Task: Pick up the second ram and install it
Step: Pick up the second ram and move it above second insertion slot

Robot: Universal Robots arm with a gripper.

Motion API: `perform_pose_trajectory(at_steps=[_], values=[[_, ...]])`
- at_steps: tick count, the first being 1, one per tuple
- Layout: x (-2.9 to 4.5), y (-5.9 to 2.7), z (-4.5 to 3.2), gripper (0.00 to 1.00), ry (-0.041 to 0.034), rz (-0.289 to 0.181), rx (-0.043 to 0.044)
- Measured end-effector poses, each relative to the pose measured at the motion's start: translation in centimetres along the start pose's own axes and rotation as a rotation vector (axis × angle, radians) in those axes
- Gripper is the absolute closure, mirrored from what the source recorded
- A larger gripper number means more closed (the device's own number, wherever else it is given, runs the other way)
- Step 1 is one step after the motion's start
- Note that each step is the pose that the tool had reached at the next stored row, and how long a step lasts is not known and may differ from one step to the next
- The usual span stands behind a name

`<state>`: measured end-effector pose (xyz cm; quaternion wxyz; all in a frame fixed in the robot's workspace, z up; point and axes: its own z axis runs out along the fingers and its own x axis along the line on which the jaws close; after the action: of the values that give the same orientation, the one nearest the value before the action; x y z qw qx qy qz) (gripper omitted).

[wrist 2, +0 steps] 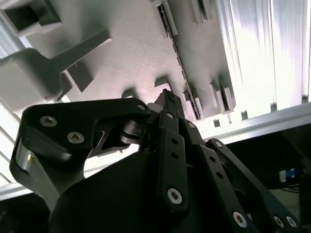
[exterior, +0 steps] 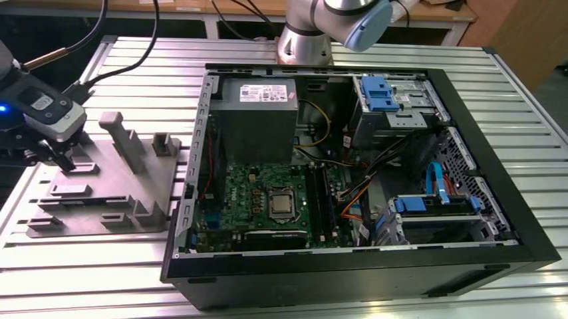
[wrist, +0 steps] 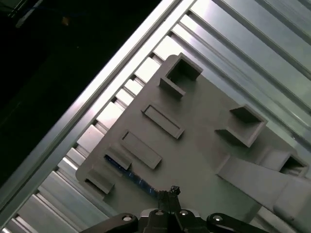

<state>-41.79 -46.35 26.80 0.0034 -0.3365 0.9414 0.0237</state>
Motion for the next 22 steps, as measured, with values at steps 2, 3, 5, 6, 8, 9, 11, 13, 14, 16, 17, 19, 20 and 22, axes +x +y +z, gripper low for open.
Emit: perform_pose_trajectory(at_steps=[2, 3, 5, 6, 8, 9, 11, 13, 14, 16, 17, 19, 20, 22], values=[[0.0, 0.0, 0.11, 0.9, 0.0024, -0.037, -0.0009], [0.0, -0.01, 0.16, 0.9, 0.0036, -0.055, -0.0014], [0.01, -0.01, 0.26, 0.9, 0.0059, -0.091, -0.0023], [0.01, -0.01, 0.32, 0.9, 0.0068, -0.109, -0.0027], [0.01, -0.02, 0.43, 0.9, 0.0086, -0.146, -0.0036], [0.01, -0.02, 0.48, 0.9, 0.0094, -0.164, -0.004], [0.01, -0.02, 0.59, 0.9, 0.0109, -0.2, -0.0047], [0.02, -0.03, 0.69, 0.9, 0.0125, -0.236, -0.0056], [0.02, -0.03, 0.75, 0.9, 0.0132, -0.254, -0.0059], [0.02, -0.04, 0.89, 0.9, 0.0148, -0.291, -0.0067], [0.02, -0.04, 0.97, 0.9, 0.0155, -0.309, -0.007], [0.03, -0.05, 1.12, 0.9, 0.0171, -0.345, -0.0079], [0.03, -0.05, 1.19, 0.9, 0.0178, -0.363, -0.0082], [0.03, -0.06, 1.33, 0.9, 0.0194, -0.401, -0.009]])
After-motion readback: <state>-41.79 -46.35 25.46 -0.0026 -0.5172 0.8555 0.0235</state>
